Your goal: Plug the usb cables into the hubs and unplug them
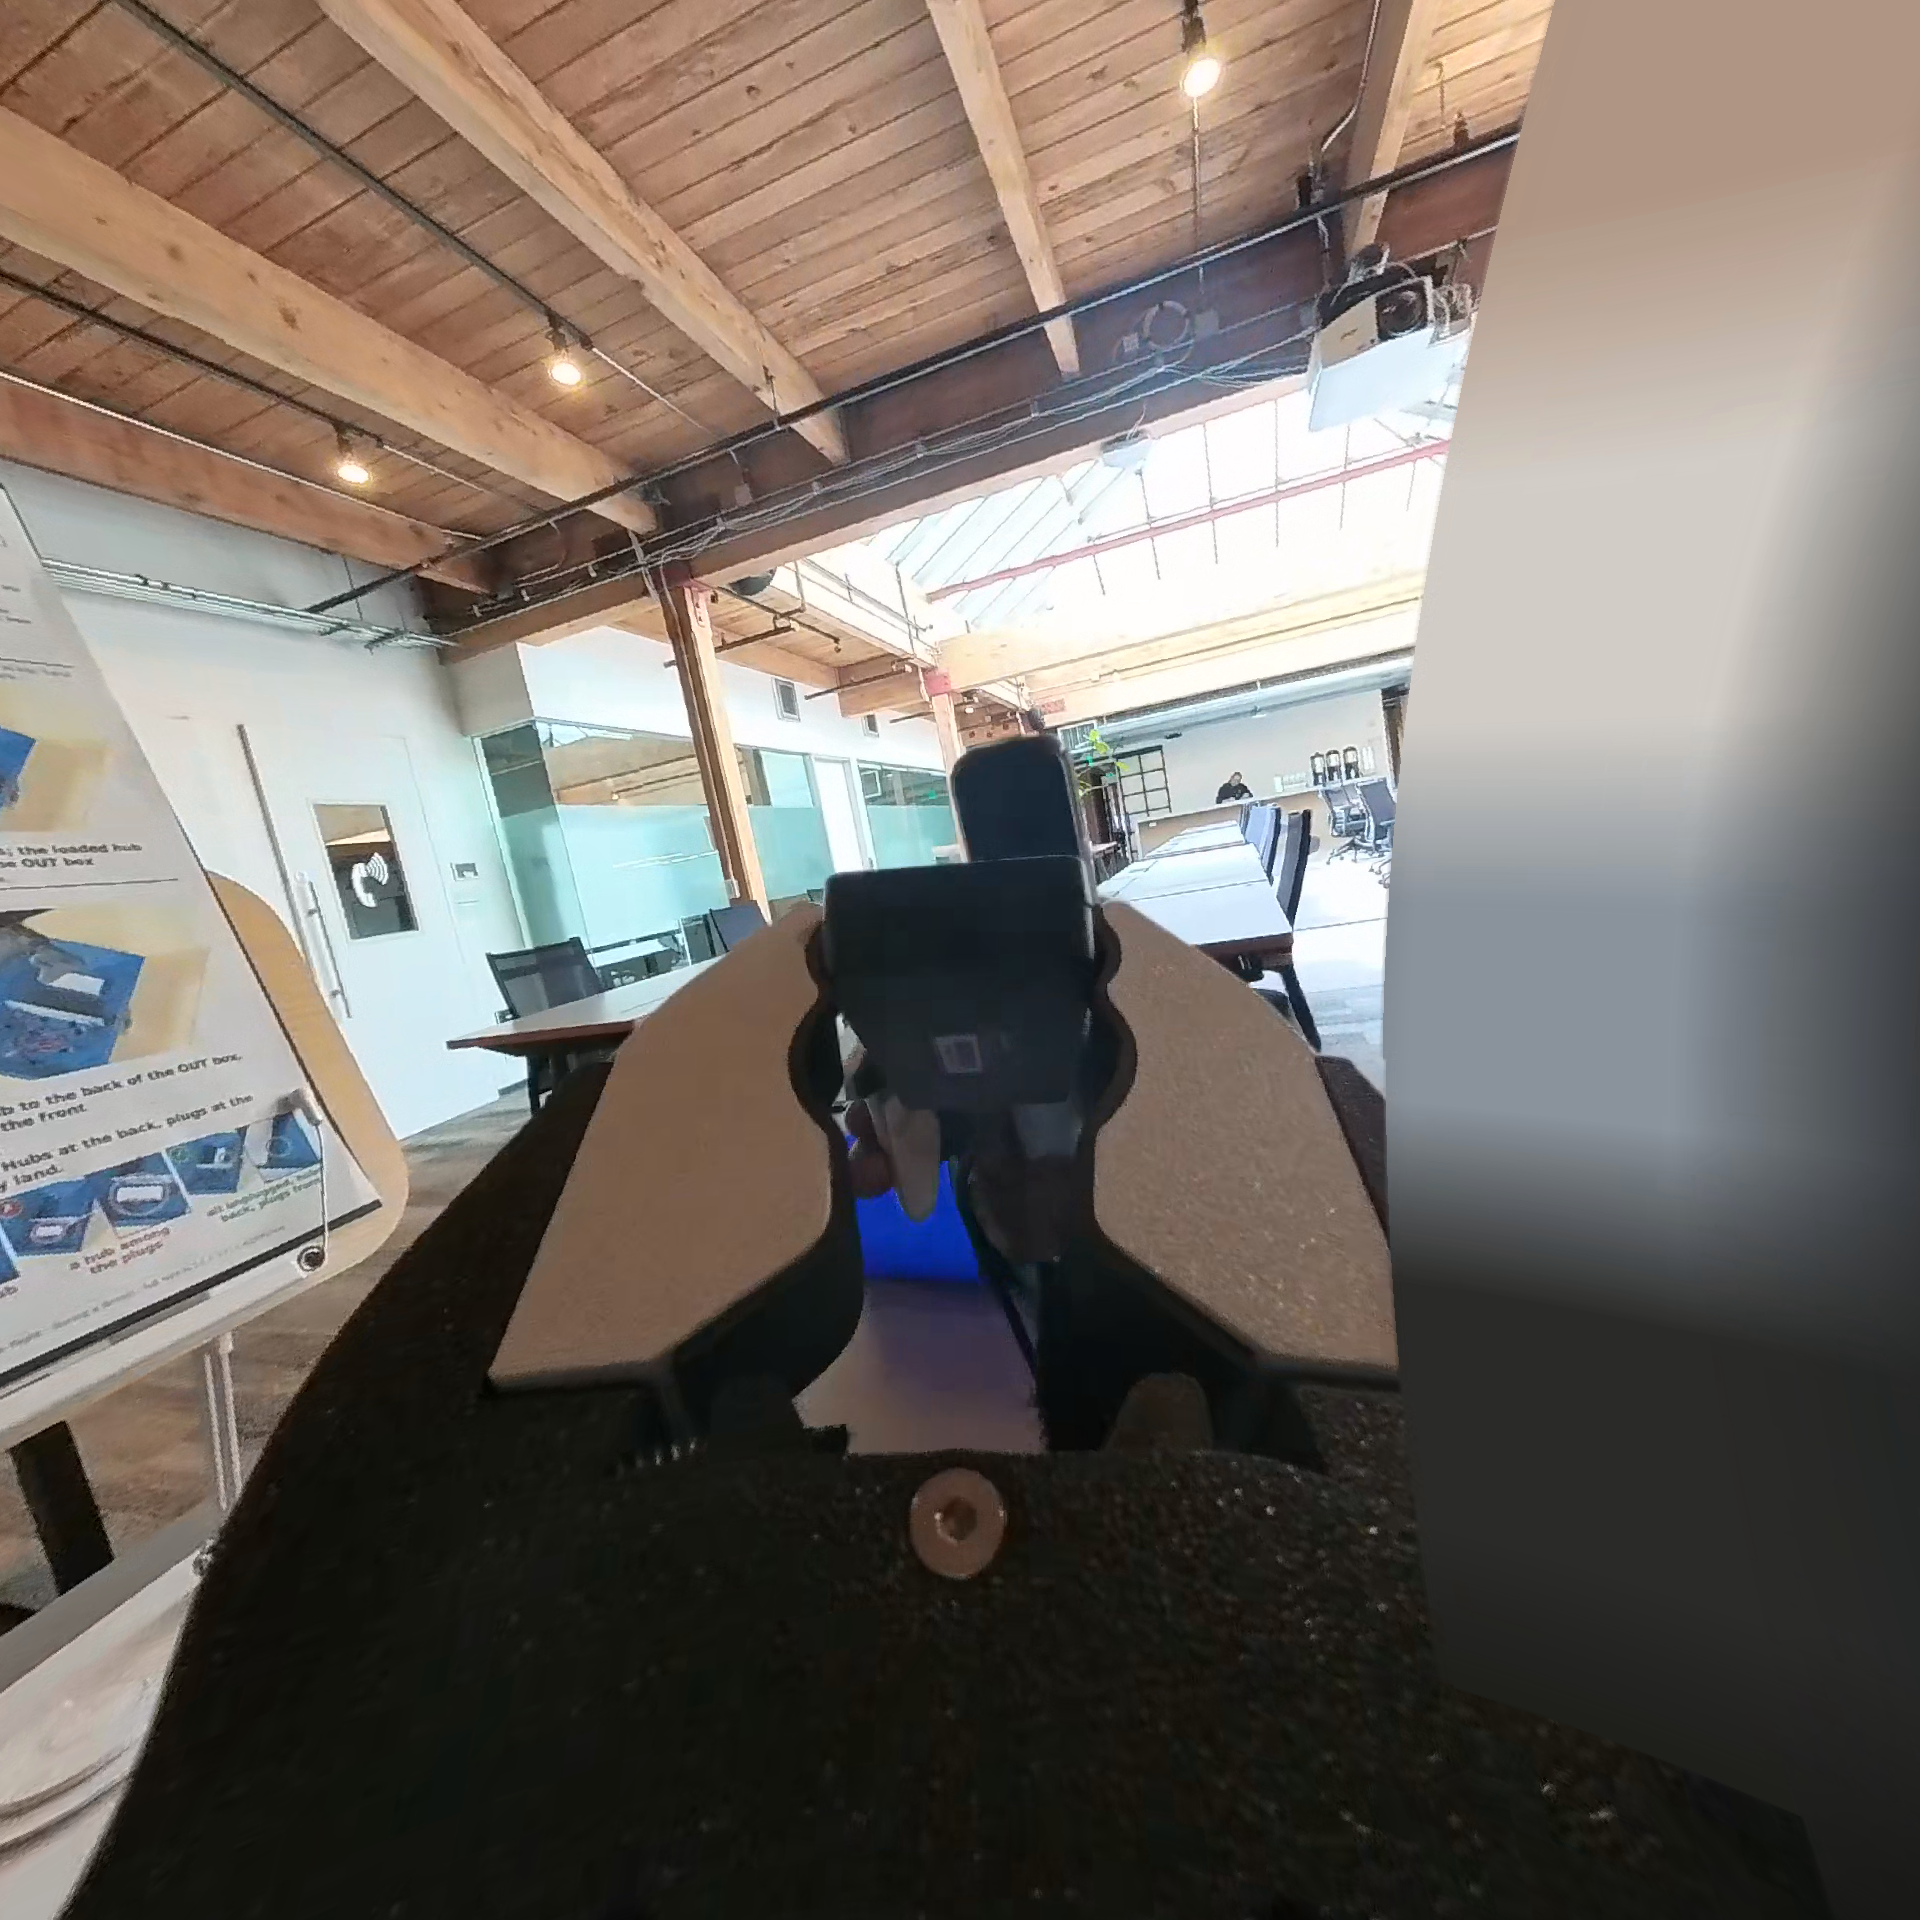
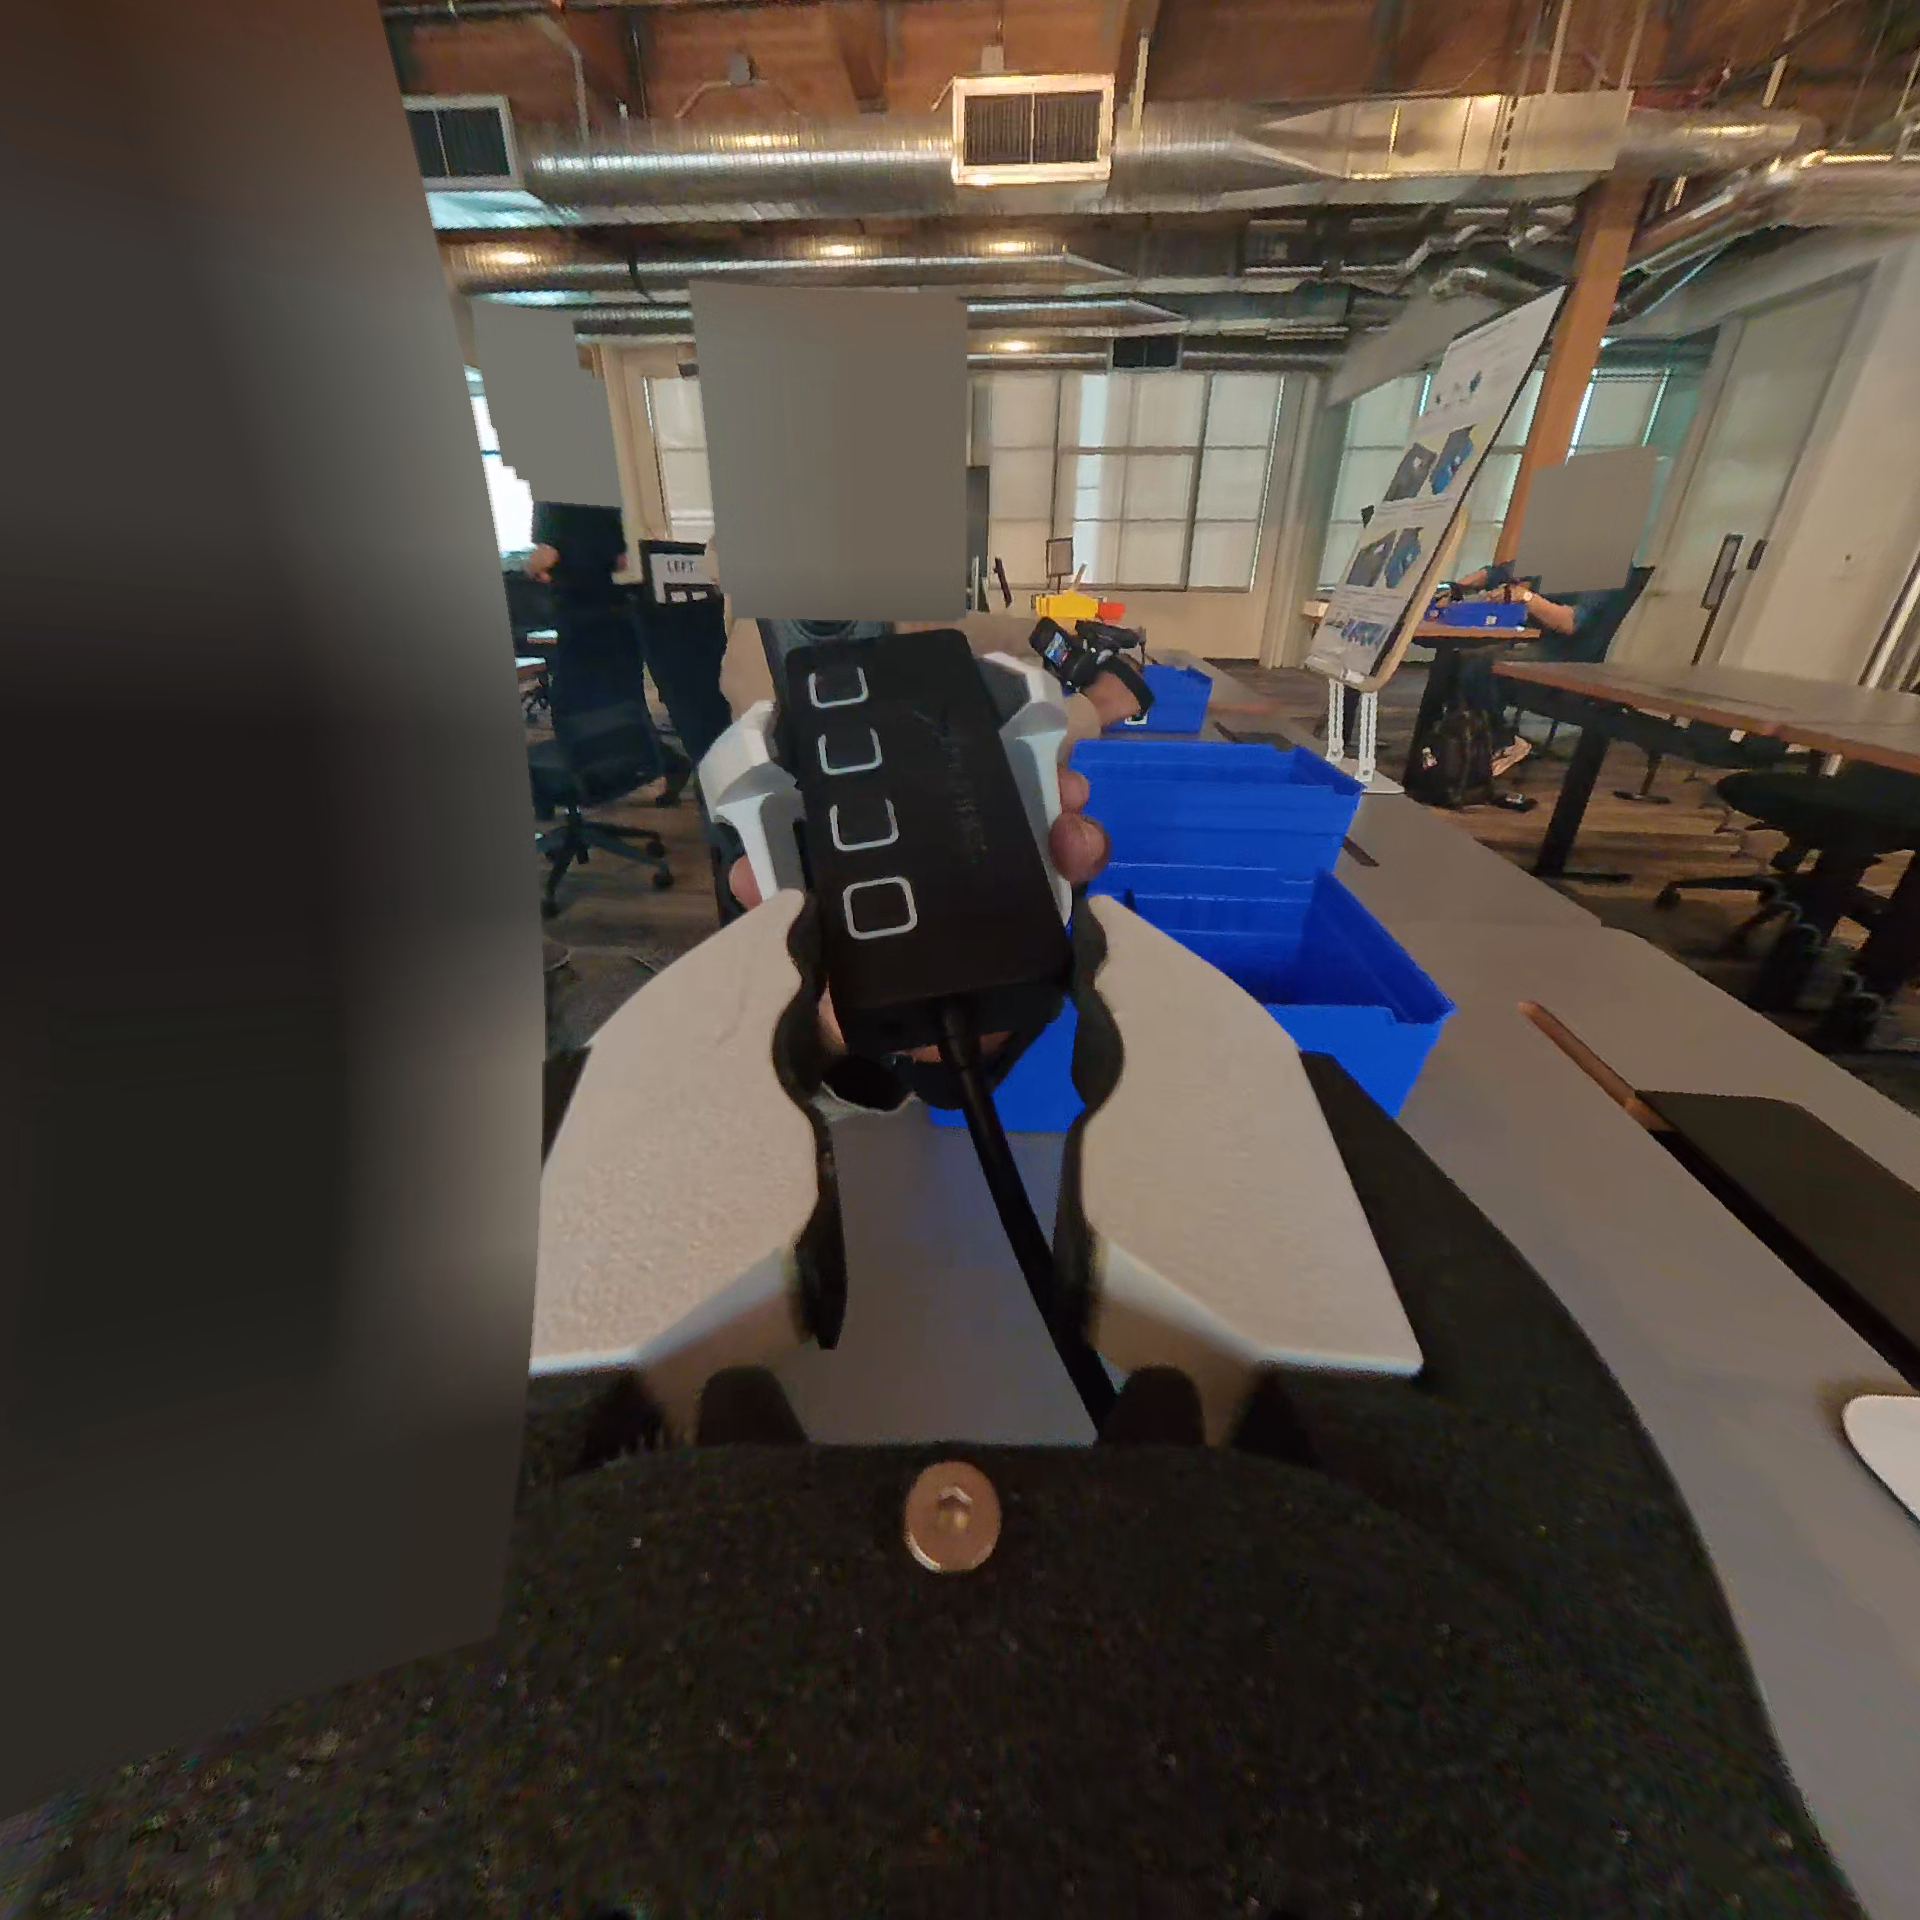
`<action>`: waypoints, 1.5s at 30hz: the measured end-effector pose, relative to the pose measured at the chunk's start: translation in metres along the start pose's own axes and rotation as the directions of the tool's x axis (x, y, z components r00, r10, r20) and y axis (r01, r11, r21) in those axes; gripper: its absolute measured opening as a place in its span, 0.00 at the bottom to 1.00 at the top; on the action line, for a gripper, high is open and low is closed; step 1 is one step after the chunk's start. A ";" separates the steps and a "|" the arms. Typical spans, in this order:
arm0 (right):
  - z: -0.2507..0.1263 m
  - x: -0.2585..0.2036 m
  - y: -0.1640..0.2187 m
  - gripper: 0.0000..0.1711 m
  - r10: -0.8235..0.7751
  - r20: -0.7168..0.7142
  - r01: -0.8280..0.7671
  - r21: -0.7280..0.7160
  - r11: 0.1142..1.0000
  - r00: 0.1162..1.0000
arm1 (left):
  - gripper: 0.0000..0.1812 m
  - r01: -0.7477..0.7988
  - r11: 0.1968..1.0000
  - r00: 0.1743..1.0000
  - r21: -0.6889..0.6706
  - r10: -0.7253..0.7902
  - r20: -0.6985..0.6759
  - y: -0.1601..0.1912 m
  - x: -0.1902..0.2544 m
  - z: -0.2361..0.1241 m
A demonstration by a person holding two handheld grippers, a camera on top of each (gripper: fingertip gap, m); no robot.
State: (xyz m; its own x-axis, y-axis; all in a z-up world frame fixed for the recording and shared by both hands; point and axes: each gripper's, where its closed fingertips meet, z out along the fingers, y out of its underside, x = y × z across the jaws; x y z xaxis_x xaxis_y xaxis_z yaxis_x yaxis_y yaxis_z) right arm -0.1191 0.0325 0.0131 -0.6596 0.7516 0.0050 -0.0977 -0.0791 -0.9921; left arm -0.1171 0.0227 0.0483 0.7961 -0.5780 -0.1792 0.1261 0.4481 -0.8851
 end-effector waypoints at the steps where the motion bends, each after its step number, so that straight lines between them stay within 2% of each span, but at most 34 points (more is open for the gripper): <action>1: -0.001 0.000 0.000 0.26 -0.012 -0.006 0.012 -0.011 1.000 1.000 | 0.25 0.000 1.000 1.000 -0.008 0.000 -0.002 0.001 0.000 0.001; 5: -0.007 0.003 0.002 0.26 -0.117 -0.078 0.112 -0.071 0.991 0.990 | 0.26 -0.024 0.997 0.999 -0.070 0.026 0.034 0.009 -0.003 -0.001; 7: -0.010 0.003 0.001 0.26 -0.192 -0.111 0.180 -0.104 0.978 0.975 | 0.30 -0.008 0.993 0.998 -0.115 0.015 0.060 0.012 -0.006 -0.004; 11: -0.019 0.005 0.001 0.26 -0.378 -0.178 0.341 -0.208 0.917 0.908 | 0.39 0.160 0.969 0.985 -0.190 -0.145 0.089 0.015 -0.010 -0.015; 14: -0.026 0.008 0.003 0.26 -0.553 -0.206 0.481 -0.314 0.819 0.807 | 0.40 0.373 0.902 0.928 -0.217 -0.360 0.096 0.014 -0.008 -0.021; 17: -0.030 0.010 0.006 0.26 -0.727 -0.200 0.610 -0.426 0.668 0.657 | 0.37 0.543 0.800 0.838 -0.254 -0.535 0.108 0.018 -0.003 -0.022; 20: -0.032 0.010 0.007 0.26 -0.815 -0.201 0.669 -0.482 0.566 0.544 | 0.33 0.598 0.744 0.800 -0.298 -0.577 0.162 0.031 -0.002 -0.020; 23: -0.032 0.009 0.003 0.26 -0.832 -0.243 0.686 -0.477 0.550 0.498 | 0.32 0.585 0.735 0.810 -0.343 -0.551 0.201 0.044 -0.003 -0.018; 27: -0.031 0.010 0.006 0.26 -0.825 -0.287 0.677 -0.473 0.564 0.487 | 0.26 0.607 0.747 0.795 -0.271 -0.573 0.201 0.041 -0.009 -0.012; 29: -0.031 0.011 0.008 0.26 -0.816 -0.304 0.669 -0.468 0.577 0.492 | 0.19 0.603 0.755 0.798 -0.258 -0.563 0.217 0.043 -0.013 -0.011; 30: -0.031 0.012 0.009 0.26 -0.812 -0.312 0.663 -0.471 0.582 0.492 | 0.13 0.598 0.762 0.801 -0.248 -0.559 0.211 0.042 -0.014 -0.011; 33: -0.031 0.017 0.014 0.26 -0.793 -0.335 0.633 -0.479 0.608 0.509 | 0.10 0.572 0.780 0.820 -0.254 -0.534 0.204 0.040 -0.014 -0.010; 36: -0.030 0.018 0.033 0.26 -0.730 -0.303 0.548 -0.502 0.669 0.613 | 0.09 0.506 0.795 0.863 -0.335 -0.467 0.195 0.042 -0.014 -0.013; 37: -0.030 0.015 0.039 0.29 -0.693 -0.285 0.512 -0.503 0.696 0.662 | 0.09 0.486 0.792 0.874 -0.369 -0.450 0.184 0.043 -0.014 -0.014; 40: -0.033 0.005 0.046 0.35 -0.491 -0.243 0.337 -0.479 0.810 0.836 | 0.09 0.451 0.752 0.884 -0.481 -0.450 0.125 0.045 -0.011 -0.022; 42: -0.034 0.003 0.041 0.34 -0.296 -0.228 0.178 -0.427 0.887 0.927 | 0.09 0.413 0.720 0.891 -0.557 -0.445 0.086 0.047 -0.009 -0.025; 45: -0.028 0.001 0.042 0.37 -0.050 -0.168 -0.023 -0.407 0.913 0.985 | 0.09 0.344 0.668 0.887 -0.660 -0.462 -0.005 0.049 0.002 -0.023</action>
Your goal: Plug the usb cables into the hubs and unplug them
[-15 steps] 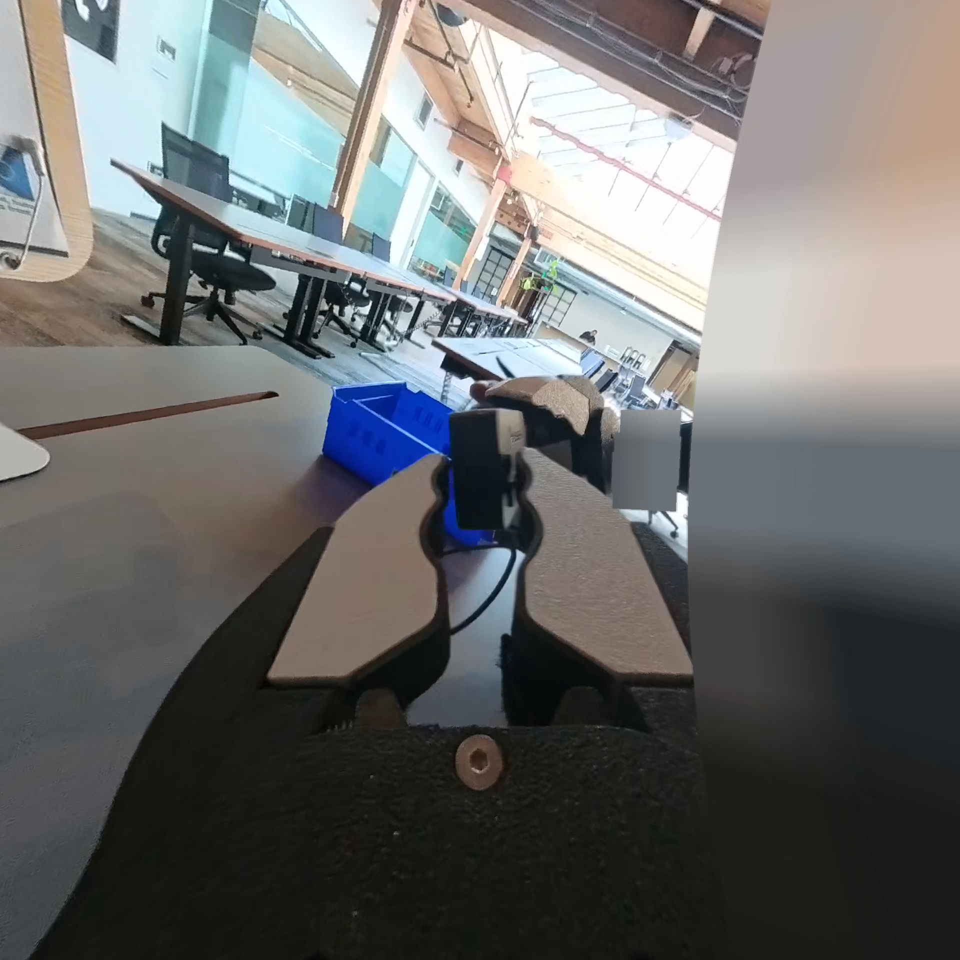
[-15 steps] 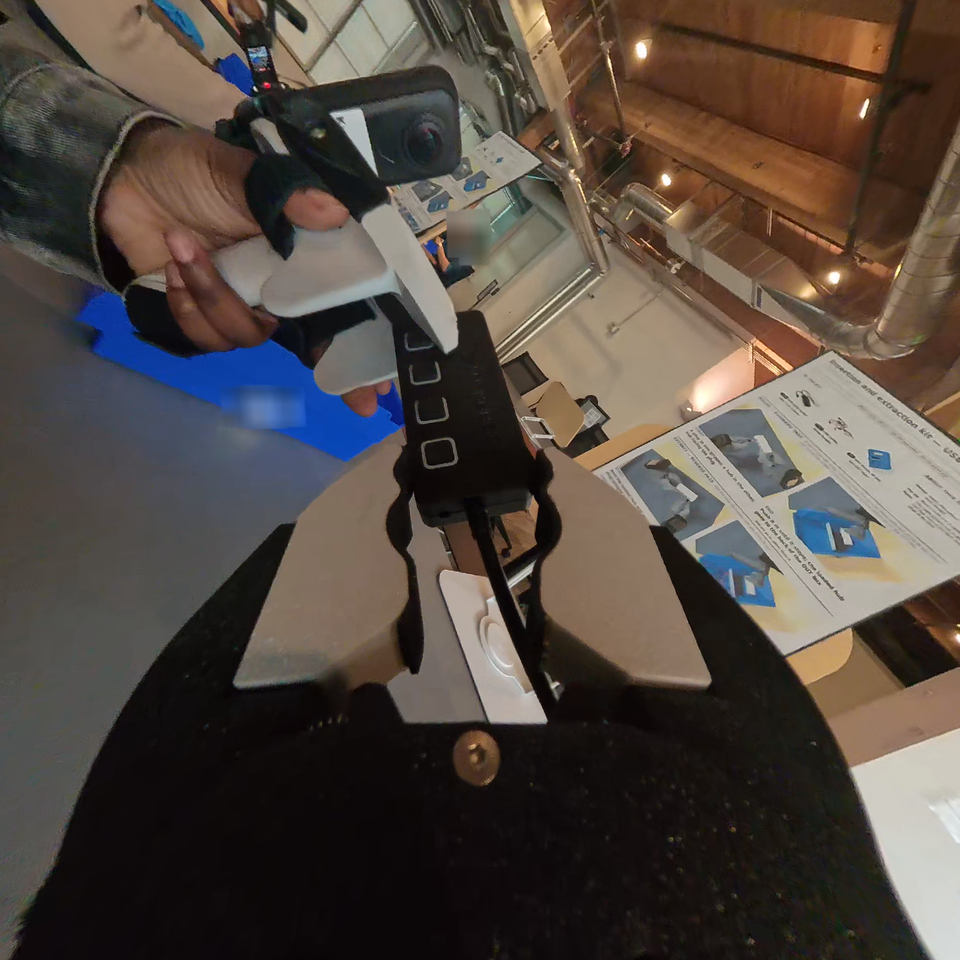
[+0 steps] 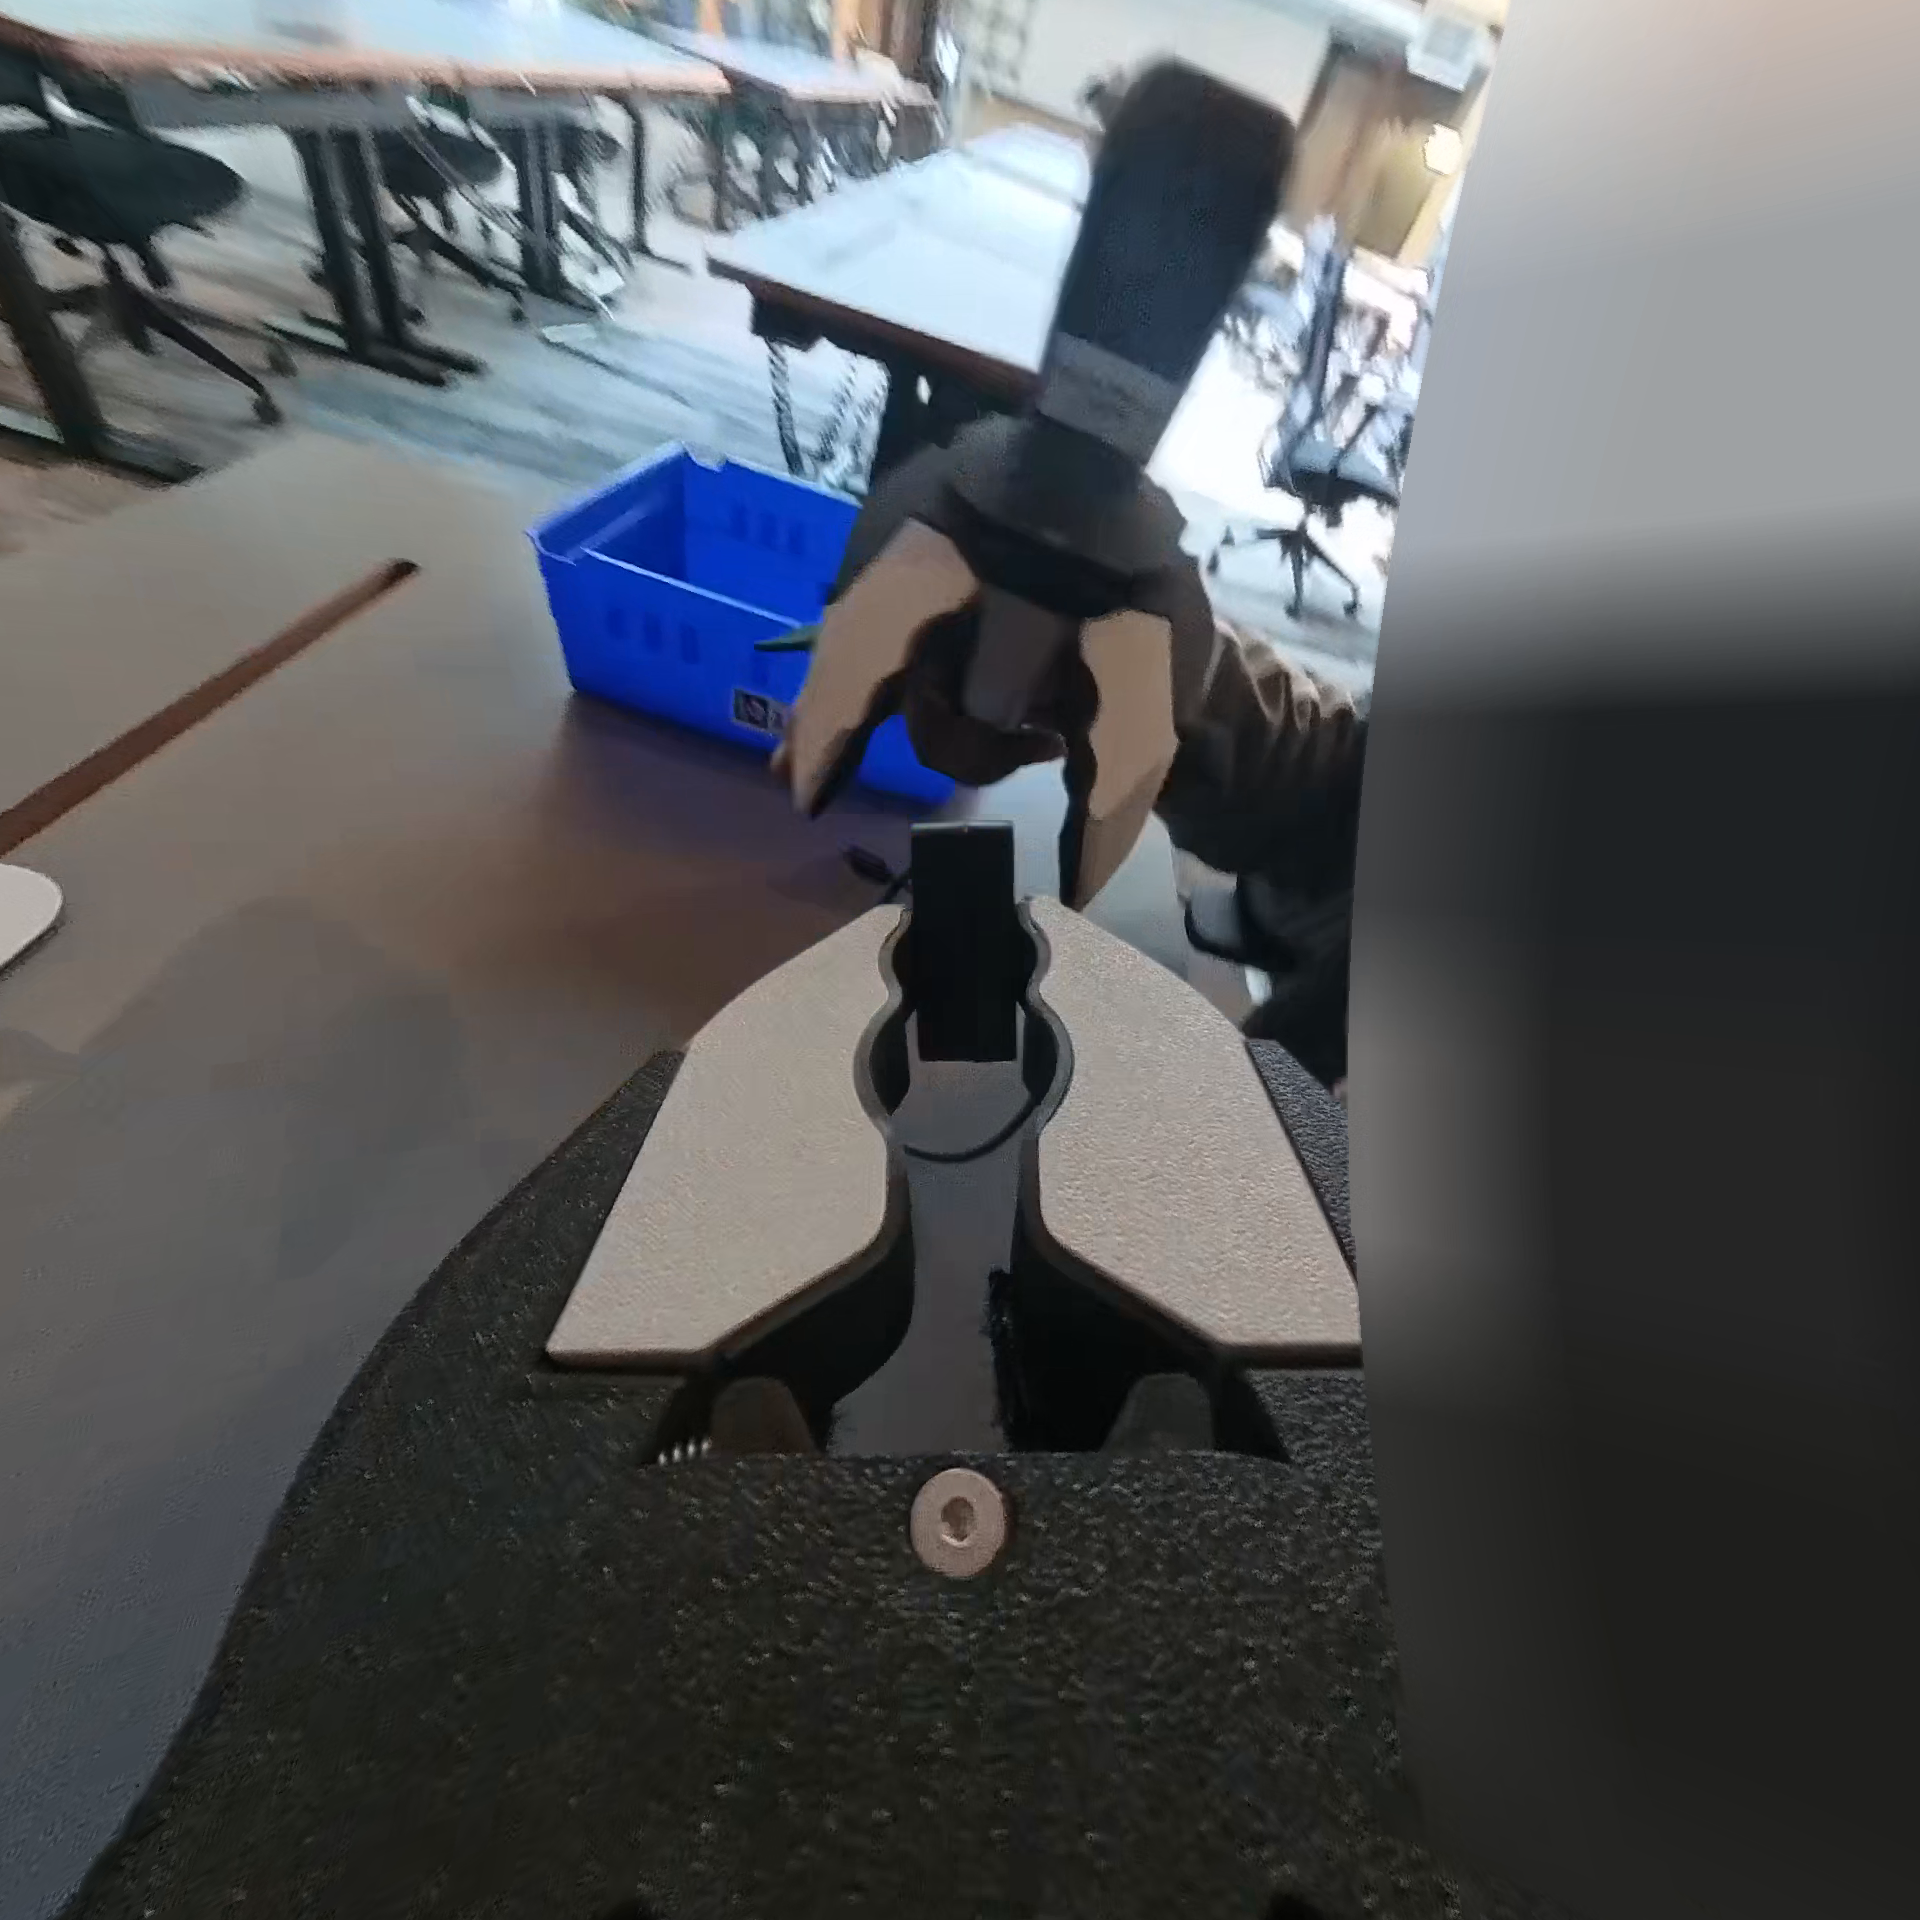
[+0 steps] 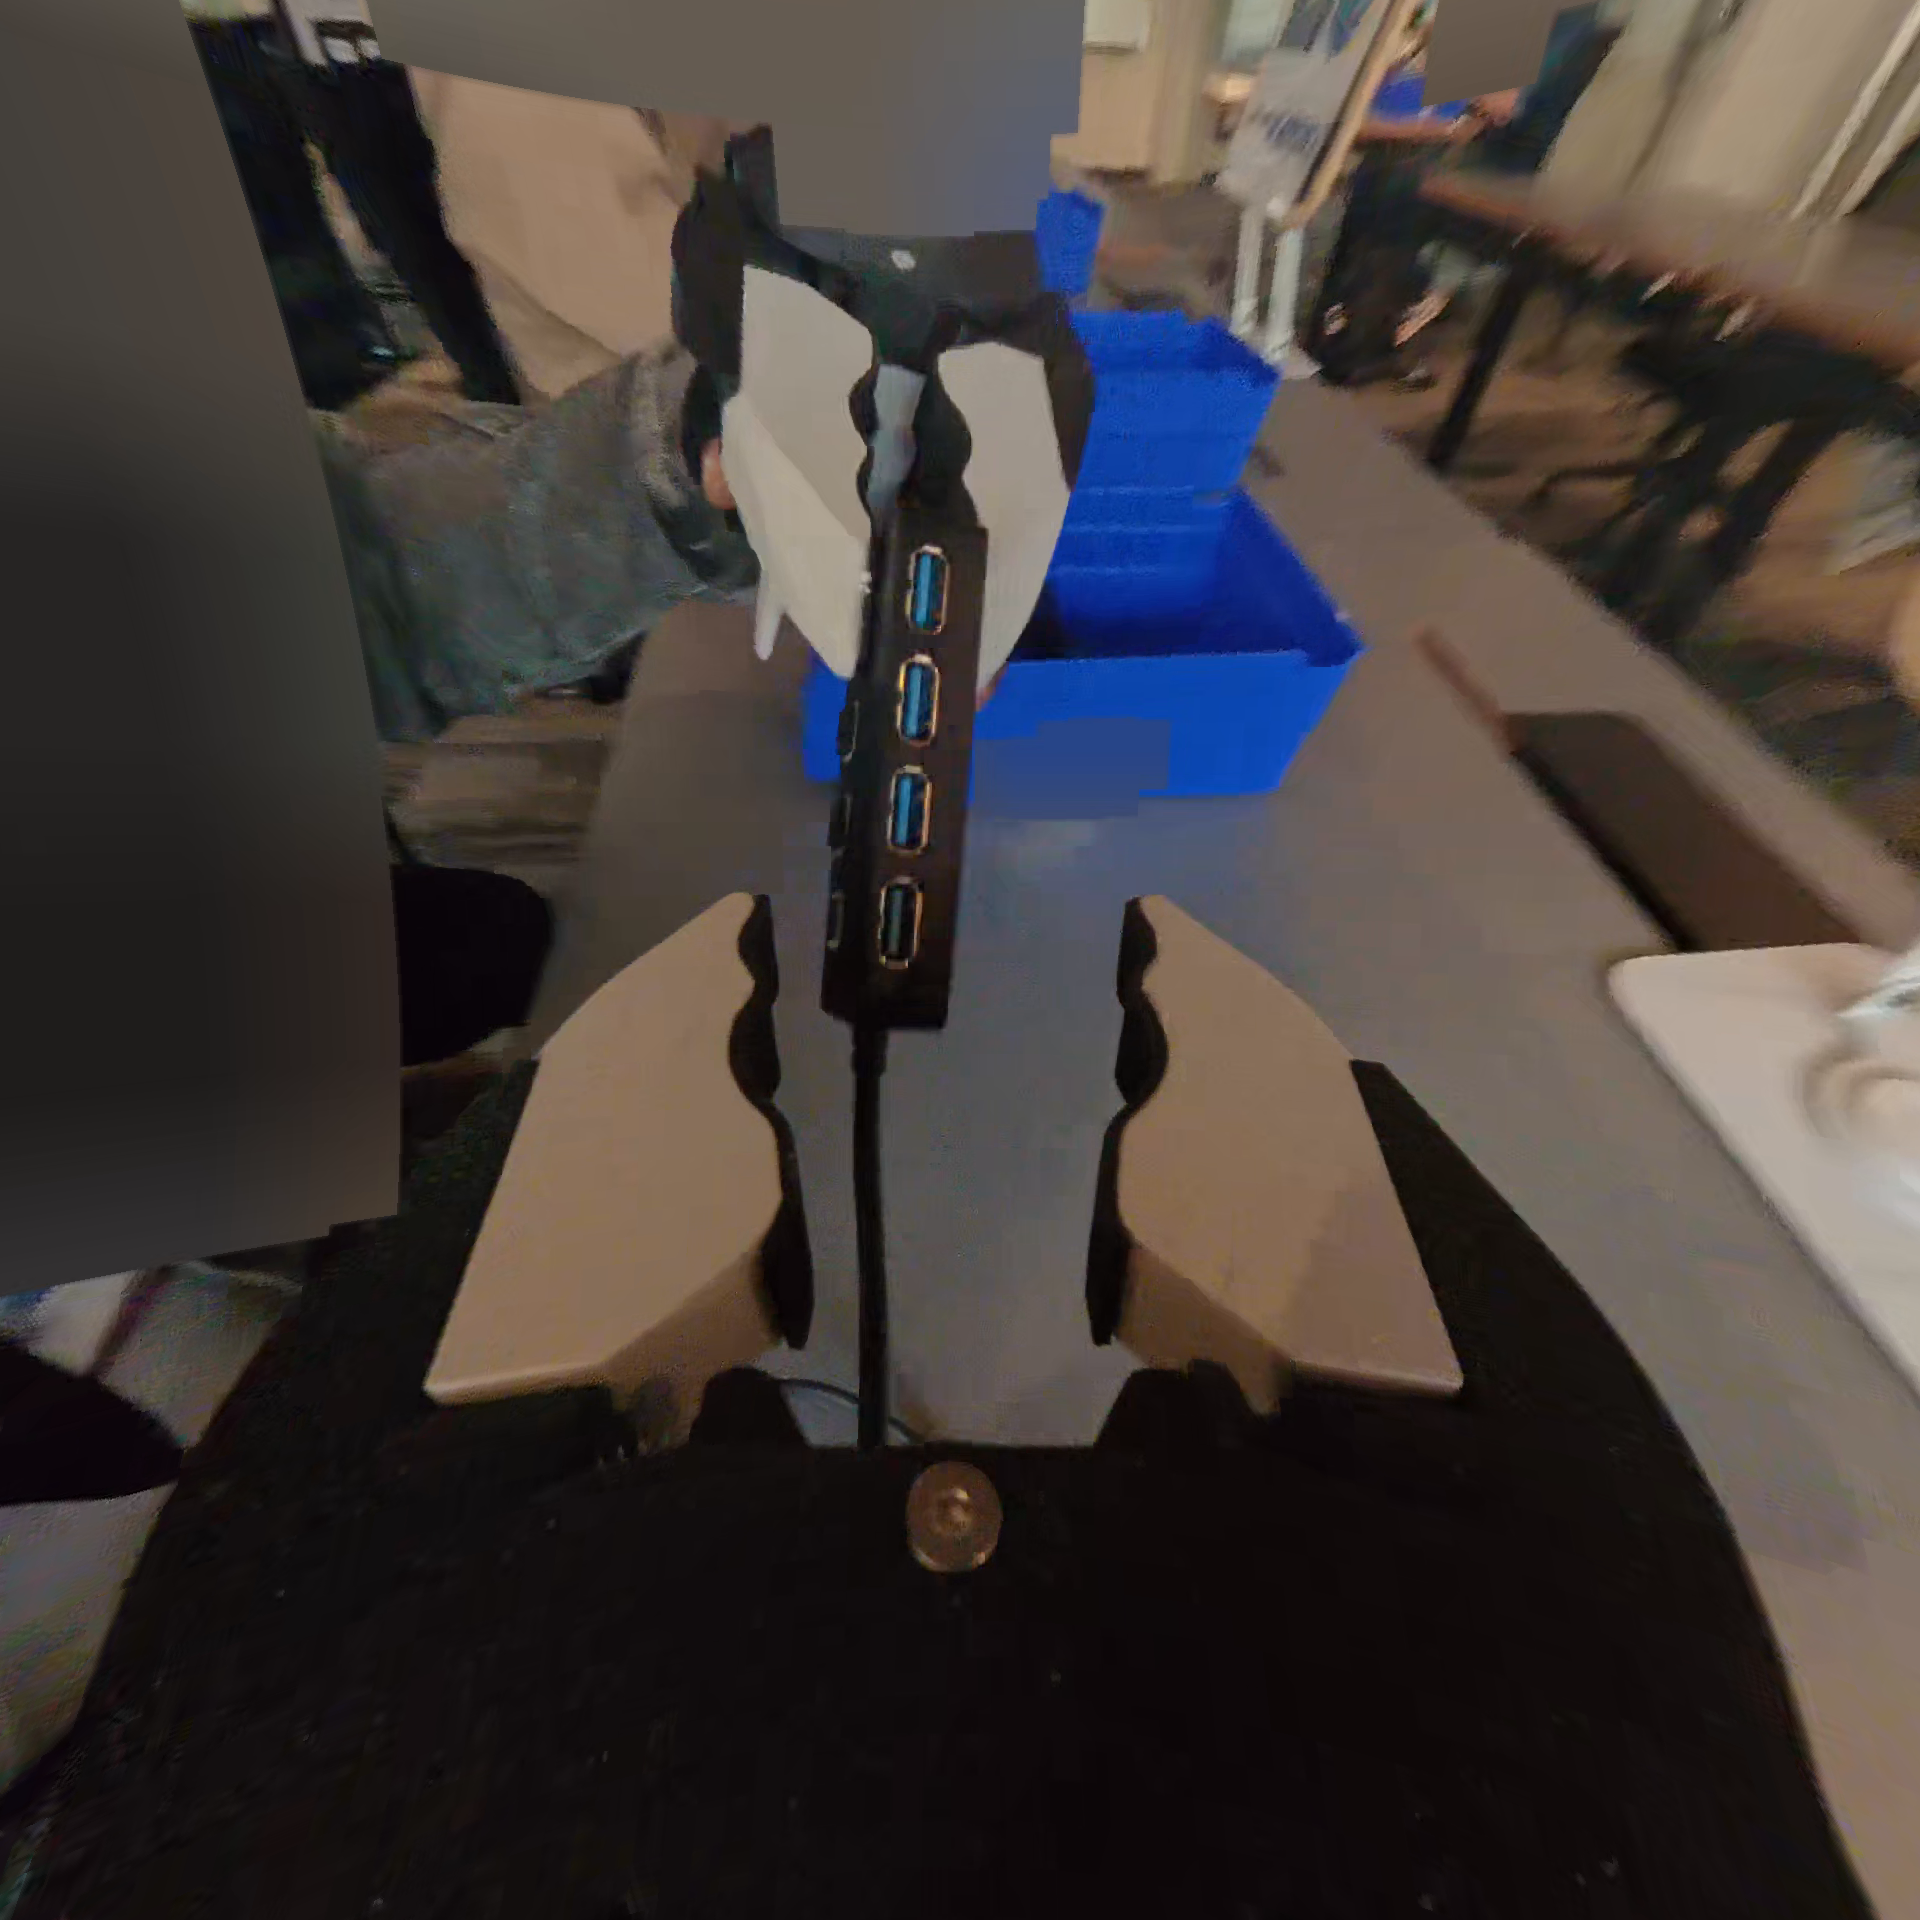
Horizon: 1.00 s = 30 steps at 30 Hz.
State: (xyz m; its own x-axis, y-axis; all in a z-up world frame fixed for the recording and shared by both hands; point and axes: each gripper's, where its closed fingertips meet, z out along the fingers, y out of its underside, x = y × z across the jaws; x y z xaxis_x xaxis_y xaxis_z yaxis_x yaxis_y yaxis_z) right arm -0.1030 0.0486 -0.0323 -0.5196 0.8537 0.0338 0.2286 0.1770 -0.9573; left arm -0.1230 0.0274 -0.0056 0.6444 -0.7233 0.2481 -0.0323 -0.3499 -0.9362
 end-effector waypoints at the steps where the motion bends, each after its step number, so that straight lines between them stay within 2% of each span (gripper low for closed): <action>1: 0.004 -0.002 0.002 0.38 0.035 0.046 -0.034 -0.020 0.999 0.998 | 0.09 -0.020 0.999 1.000 -0.039 0.019 -0.005 0.001 0.001 0.003; 3: 0.013 -0.011 0.007 0.36 0.111 0.140 -0.101 -0.077 0.992 0.984 | 0.09 -0.065 0.990 0.998 -0.124 0.063 -0.019 0.006 0.002 0.011; 5: 0.018 -0.018 0.007 0.30 0.159 0.208 -0.140 -0.101 0.985 0.965 | 0.10 -0.088 0.979 0.996 -0.186 0.082 -0.041 0.011 0.003 0.018; 8: 0.019 -0.018 0.004 0.23 0.175 0.235 -0.155 -0.098 0.983 0.956 | 0.10 -0.114 0.963 0.993 -0.244 0.103 -0.061 0.016 0.004 0.023; 13: 0.016 -0.013 0.008 0.10 0.162 0.213 -0.141 -0.112 0.984 0.964 | 0.10 -0.127 0.946 0.991 -0.297 0.112 -0.067 0.023 0.000 0.026; 16: 0.016 -0.004 0.008 0.10 0.144 0.146 -0.132 -0.094 0.987 0.979 | 0.10 -0.141 0.950 0.990 -0.278 0.139 -0.029 0.022 -0.007 0.028; 18: 0.011 0.003 -0.001 0.10 0.203 0.131 -0.204 -0.011 0.979 0.970 | 0.14 -0.181 0.969 0.981 -0.171 0.190 0.041 0.007 -0.013 0.028; 20: 0.003 0.014 -0.016 0.10 0.291 0.132 -0.307 0.128 0.943 0.948 | 0.27 -0.236 0.971 0.956 -0.028 0.237 0.171 -0.014 -0.021 0.020; 22: -0.011 0.028 -0.035 0.10 0.375 0.148 -0.402 0.310 0.861 0.915 | 0.36 -0.247 0.957 0.945 0.153 0.202 0.259 -0.033 -0.021 0.011; 23: -0.018 0.035 -0.043 0.09 0.415 0.174 -0.450 0.397 0.800 0.893 | 0.37 -0.235 0.938 0.948 0.256 0.163 0.273 -0.041 -0.017 0.007; 25: -0.032 0.047 -0.056 0.10 0.472 0.227 -0.513 0.540 0.667 0.852 | 0.36 -0.164 0.882 0.961 0.443 0.041 0.272 -0.050 -0.015 0.000; 27: -0.042 0.056 -0.061 0.09 0.503 0.258 -0.536 0.637 0.553 0.825 | 0.34 -0.054 0.824 0.975 0.565 -0.077 0.206 -0.049 -0.016 0.001; 30: -0.047 0.060 -0.064 0.09 0.512 0.292 -0.542 0.711 0.448 0.808 | 0.33 0.089 0.799 0.977 0.595 -0.186 0.103 -0.035 -0.020 0.020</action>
